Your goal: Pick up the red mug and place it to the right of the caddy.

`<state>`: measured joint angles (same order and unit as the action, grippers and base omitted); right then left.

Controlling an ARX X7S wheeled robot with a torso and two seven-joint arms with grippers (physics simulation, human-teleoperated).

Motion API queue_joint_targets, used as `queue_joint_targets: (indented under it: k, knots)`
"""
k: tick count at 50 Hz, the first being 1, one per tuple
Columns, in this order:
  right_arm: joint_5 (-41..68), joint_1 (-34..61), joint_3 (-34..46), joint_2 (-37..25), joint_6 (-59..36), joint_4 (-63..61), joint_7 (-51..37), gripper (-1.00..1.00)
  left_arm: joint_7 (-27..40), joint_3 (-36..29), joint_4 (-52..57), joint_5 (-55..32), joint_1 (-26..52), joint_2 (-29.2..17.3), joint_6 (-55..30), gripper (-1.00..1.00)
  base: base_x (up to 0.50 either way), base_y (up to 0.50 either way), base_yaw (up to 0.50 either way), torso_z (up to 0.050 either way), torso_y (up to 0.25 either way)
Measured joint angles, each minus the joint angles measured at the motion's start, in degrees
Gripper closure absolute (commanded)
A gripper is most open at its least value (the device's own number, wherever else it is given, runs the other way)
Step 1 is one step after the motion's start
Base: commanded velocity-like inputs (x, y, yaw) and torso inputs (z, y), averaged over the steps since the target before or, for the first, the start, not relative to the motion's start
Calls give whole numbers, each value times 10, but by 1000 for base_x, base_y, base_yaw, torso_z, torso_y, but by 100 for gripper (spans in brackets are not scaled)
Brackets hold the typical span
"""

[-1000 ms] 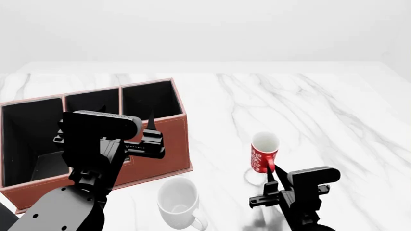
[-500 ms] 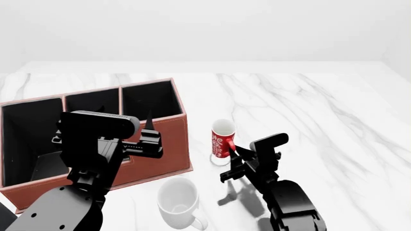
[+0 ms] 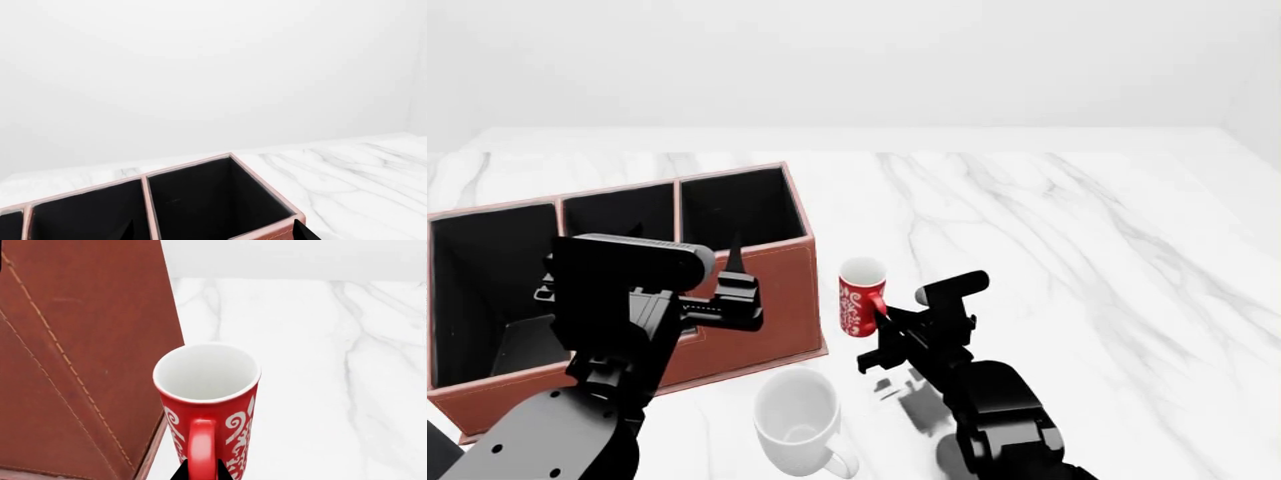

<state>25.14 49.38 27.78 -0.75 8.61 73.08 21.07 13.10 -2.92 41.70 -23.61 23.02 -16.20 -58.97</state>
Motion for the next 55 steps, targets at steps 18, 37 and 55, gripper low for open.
queue_joint_targets:
  k: [18,37,55]
  knots:
    - [9,8,2,3,-1,13,5,-100,1,1,-3,-5,-7,-4,8,-100,0,0,0,0,0]
    - [-3,11,3,6,-12,18,14,-100,6,0,-2,-9,-6,-8,7,-100,0,0,0,0,0]
    - [-1,-132,-42,-88,-97,-254,14,-100,9,-2,-7,-11,-7,-11,12,-100,0,0,0,0,0]
